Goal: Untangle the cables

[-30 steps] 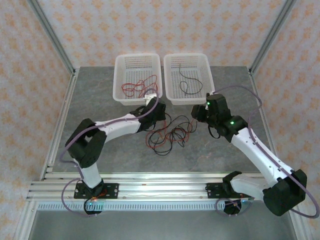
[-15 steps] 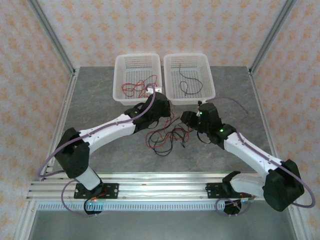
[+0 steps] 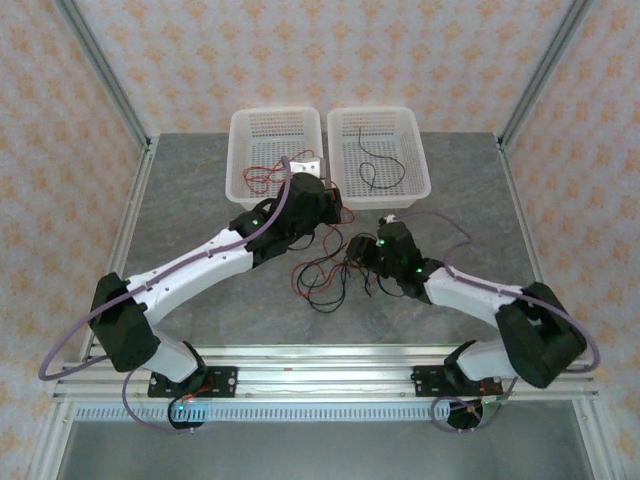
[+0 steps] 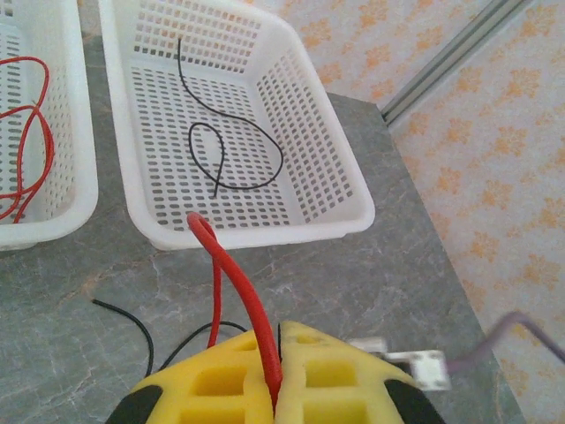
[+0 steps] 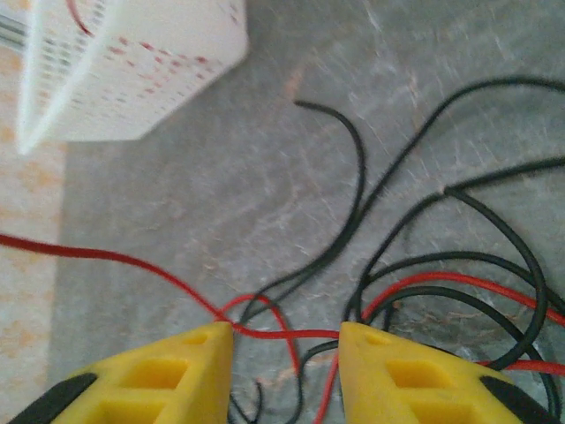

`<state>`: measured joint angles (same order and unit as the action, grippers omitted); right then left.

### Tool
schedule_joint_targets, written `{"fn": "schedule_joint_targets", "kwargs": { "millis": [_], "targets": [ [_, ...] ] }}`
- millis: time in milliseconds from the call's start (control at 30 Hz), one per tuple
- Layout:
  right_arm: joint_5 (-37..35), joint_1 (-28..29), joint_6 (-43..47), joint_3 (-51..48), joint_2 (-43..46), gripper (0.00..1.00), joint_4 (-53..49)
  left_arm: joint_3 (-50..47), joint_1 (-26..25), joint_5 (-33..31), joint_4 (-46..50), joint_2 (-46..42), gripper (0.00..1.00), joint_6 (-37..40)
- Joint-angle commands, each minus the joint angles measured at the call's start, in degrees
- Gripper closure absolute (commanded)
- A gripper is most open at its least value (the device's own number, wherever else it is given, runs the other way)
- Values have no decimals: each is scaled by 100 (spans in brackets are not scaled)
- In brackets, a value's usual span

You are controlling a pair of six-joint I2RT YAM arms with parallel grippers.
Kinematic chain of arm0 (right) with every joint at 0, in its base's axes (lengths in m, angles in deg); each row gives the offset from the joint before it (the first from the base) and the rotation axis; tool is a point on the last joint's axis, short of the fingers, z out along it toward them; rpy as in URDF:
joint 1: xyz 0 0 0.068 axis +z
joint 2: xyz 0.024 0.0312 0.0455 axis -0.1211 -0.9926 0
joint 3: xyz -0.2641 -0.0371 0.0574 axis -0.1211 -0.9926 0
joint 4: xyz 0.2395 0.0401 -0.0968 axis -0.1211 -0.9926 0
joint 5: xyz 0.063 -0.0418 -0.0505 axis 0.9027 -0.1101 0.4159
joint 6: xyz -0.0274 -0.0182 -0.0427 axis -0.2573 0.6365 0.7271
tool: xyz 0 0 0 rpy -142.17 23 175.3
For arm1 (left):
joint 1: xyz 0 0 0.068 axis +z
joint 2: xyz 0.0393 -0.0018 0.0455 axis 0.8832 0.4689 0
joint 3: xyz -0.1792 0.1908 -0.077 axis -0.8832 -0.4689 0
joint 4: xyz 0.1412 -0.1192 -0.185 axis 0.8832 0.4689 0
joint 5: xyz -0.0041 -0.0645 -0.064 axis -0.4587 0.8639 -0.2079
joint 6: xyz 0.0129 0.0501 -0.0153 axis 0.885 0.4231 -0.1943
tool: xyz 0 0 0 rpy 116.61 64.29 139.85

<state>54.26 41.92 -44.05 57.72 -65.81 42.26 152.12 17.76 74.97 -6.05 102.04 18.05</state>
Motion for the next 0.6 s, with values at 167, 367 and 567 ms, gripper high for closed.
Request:
{"fn": "schedule_joint_targets", "kwargs": {
  "millis": [167,367,567],
  "targets": [
    [-511,190,-33,158,-854,68,256,581,-106,-77,462,-322,100,244],
    [-1278,409,255,560,-1286,73,-648,1235,-146,-232,820,-411,100,569],
    [-1656,494,338,682,-1401,78,-1060,1760,-157,-397,1108,-461,100,796]
  ]
}}
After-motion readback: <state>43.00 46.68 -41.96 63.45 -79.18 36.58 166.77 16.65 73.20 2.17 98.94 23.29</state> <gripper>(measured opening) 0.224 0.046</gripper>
